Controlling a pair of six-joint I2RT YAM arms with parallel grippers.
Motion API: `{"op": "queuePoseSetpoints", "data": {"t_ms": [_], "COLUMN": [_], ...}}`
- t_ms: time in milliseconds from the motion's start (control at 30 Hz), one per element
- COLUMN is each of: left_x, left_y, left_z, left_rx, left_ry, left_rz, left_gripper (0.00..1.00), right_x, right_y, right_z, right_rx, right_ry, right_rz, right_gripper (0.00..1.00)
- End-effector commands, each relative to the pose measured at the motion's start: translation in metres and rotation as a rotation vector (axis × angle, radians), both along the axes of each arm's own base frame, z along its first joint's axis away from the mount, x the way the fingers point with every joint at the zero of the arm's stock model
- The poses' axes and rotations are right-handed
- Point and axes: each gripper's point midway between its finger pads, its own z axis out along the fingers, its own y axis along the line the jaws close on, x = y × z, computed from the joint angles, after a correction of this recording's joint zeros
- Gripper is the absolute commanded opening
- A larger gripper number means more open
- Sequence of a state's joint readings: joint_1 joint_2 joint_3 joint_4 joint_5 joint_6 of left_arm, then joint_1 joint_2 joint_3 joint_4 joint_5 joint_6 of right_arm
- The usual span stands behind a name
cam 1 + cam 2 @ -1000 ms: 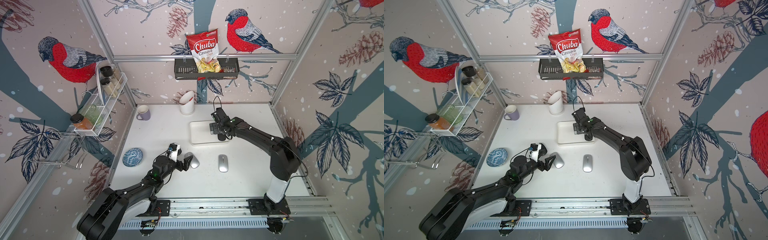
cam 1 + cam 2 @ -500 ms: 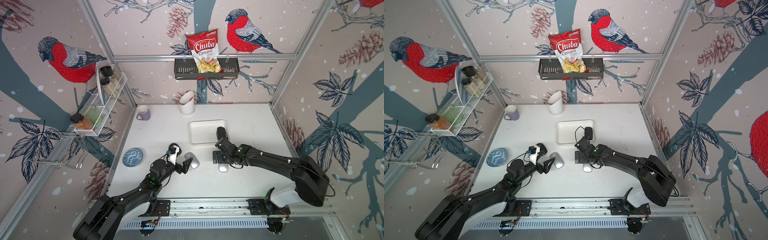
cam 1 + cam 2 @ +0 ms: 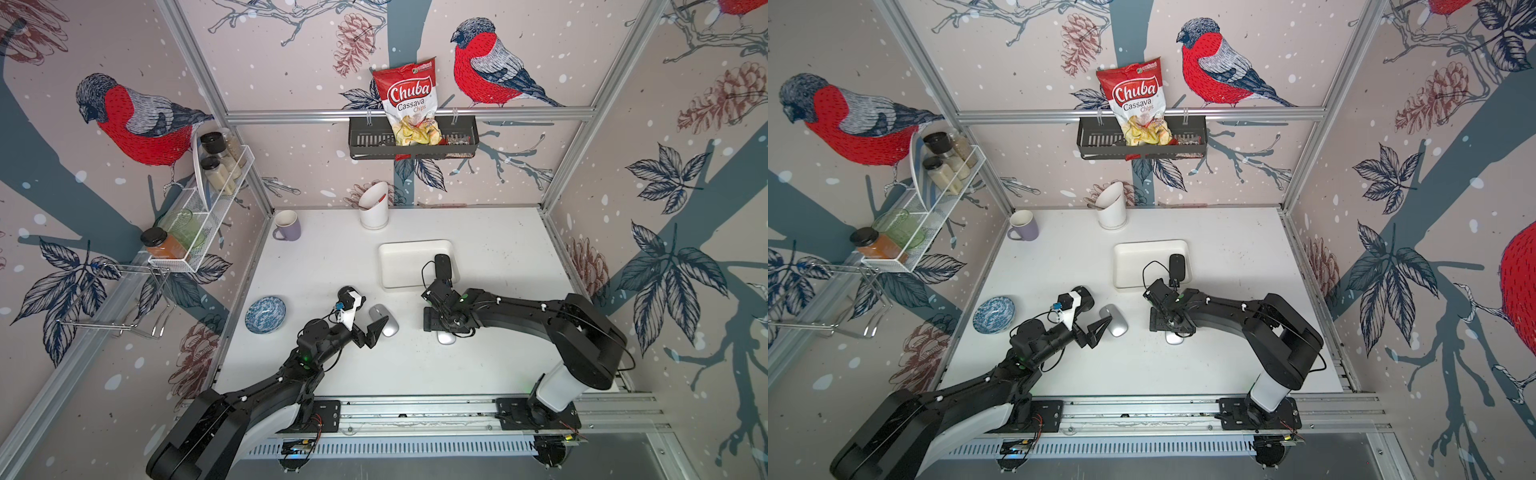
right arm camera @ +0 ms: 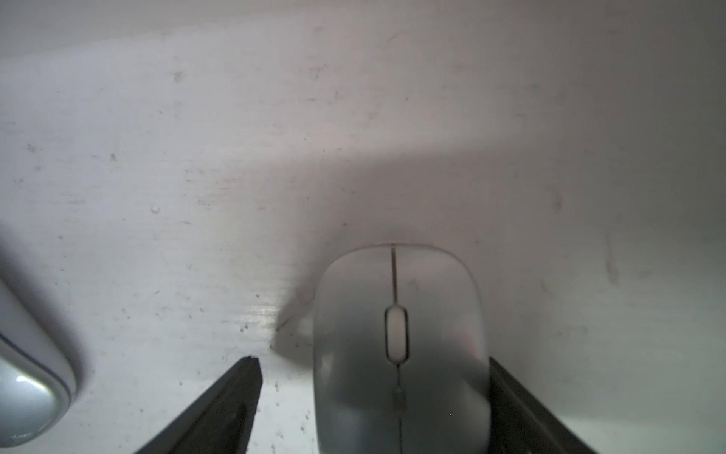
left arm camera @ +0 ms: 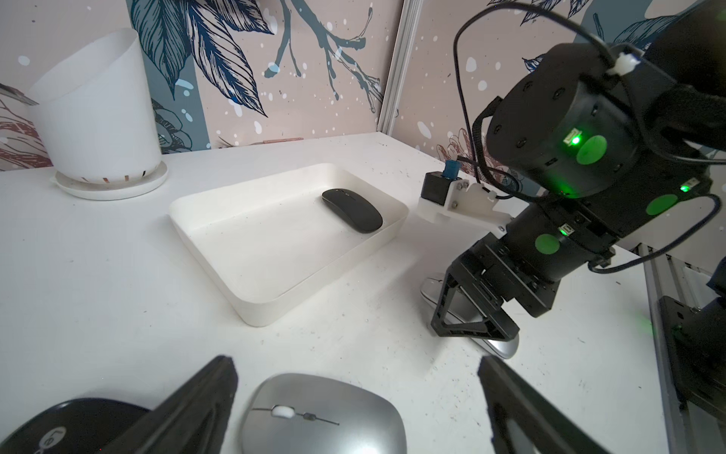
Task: Put the mouse in the storage box
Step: Pick up the mouse from the center of the board.
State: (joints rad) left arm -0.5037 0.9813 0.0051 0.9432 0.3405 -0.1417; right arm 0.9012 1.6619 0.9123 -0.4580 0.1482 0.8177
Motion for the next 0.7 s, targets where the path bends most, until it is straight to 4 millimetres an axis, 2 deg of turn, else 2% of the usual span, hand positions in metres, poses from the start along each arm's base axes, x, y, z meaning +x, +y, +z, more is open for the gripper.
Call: {"op": "queuePoseSetpoints", "data": {"t_ms": [0,233,367,533,667], "left_x": [-0.007,-0.006,-0.005,-0.004,-0.003], "left_y": [0.000,-0.002,-0.001,-0.002,-0.002], "left_z": [-0.008,-0.009,-0.011,-0.011,-0.013], "left_rx": [0.008,0.009,0.013,0.013,0.014], "left_ry": [0.004,0.016,0.026,0.032,0.041], "left_rz": [-0.022,-0.025,-0.021,-0.020,-0.021], "left_gripper": [0.99,0.99,0.99,0.99,0.99], "right_x": [-0.002,-0.001,0.003,0.015,0.032], "right_y": [0.006,0.001,0.001,0.003,0.010], "right_z": [-0.003,-0.009,-0.004,0.009,0.031], "right_rx": [0.015,-0.033,-0.055,-0.094,-0.078], "right_ry": [0.024,0.027,0.015,-0.031,-0.097], "right_rz": [-0.006,0.015,0.038,0.087,0.119], "right_gripper": [0.85,0.70,0.63,0.63,0.63]}}
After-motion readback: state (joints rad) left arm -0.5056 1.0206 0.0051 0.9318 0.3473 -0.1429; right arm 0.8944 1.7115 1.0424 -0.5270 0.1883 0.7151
